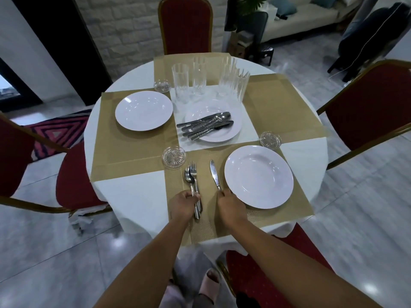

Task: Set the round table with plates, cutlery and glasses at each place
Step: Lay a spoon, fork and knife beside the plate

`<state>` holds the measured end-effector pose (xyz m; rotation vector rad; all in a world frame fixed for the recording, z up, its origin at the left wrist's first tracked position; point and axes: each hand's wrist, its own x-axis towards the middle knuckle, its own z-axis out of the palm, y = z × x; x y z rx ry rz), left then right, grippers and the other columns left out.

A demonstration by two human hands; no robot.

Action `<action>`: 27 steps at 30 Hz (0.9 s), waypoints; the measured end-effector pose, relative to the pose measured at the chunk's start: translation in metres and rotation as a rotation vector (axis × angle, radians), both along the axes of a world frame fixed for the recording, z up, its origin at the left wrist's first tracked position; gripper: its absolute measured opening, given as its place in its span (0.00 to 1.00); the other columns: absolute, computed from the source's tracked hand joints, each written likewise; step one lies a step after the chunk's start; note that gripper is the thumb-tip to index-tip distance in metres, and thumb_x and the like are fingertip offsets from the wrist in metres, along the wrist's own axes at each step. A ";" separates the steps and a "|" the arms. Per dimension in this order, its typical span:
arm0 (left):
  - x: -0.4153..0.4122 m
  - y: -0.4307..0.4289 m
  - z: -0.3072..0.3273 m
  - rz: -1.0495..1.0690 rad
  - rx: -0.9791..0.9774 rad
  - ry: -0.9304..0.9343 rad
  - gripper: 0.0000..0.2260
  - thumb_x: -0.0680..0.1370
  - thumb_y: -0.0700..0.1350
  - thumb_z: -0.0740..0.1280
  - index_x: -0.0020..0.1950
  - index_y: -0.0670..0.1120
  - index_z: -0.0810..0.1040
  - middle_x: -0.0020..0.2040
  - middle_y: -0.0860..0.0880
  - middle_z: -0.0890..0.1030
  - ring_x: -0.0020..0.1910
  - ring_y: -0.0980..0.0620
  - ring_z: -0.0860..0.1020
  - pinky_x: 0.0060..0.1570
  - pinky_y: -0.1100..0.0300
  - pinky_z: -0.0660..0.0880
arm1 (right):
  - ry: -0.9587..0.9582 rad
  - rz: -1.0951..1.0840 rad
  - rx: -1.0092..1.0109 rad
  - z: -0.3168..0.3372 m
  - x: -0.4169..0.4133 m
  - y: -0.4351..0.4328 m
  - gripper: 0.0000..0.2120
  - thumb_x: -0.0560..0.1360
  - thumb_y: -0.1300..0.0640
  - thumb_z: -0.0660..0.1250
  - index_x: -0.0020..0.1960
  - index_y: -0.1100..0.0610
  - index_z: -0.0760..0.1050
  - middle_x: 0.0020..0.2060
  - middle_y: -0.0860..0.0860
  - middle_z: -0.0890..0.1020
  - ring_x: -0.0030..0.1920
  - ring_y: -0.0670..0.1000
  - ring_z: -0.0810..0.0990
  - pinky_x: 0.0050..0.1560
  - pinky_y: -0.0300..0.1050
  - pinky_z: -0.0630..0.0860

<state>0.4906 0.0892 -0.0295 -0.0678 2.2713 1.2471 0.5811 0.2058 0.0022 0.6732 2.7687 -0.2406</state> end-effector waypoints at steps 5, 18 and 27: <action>0.002 0.000 0.003 0.002 -0.001 -0.004 0.08 0.74 0.51 0.70 0.49 0.49 0.83 0.42 0.52 0.84 0.43 0.52 0.81 0.50 0.54 0.78 | -0.001 -0.005 0.001 0.000 0.005 -0.001 0.21 0.81 0.64 0.58 0.74 0.61 0.64 0.70 0.58 0.67 0.66 0.58 0.72 0.61 0.50 0.74; 0.002 0.000 0.003 0.001 0.022 -0.024 0.08 0.74 0.50 0.70 0.50 0.48 0.82 0.44 0.51 0.84 0.44 0.51 0.82 0.51 0.53 0.78 | 0.015 -0.023 0.013 -0.002 0.006 0.000 0.21 0.80 0.65 0.60 0.73 0.60 0.65 0.69 0.57 0.69 0.63 0.56 0.75 0.60 0.49 0.76; 0.000 -0.003 0.005 -0.003 0.083 -0.064 0.03 0.74 0.47 0.71 0.45 0.48 0.81 0.42 0.51 0.83 0.43 0.52 0.81 0.50 0.55 0.78 | 0.036 -0.001 0.016 -0.002 0.006 0.001 0.21 0.79 0.66 0.62 0.72 0.61 0.66 0.68 0.56 0.69 0.61 0.55 0.76 0.58 0.49 0.76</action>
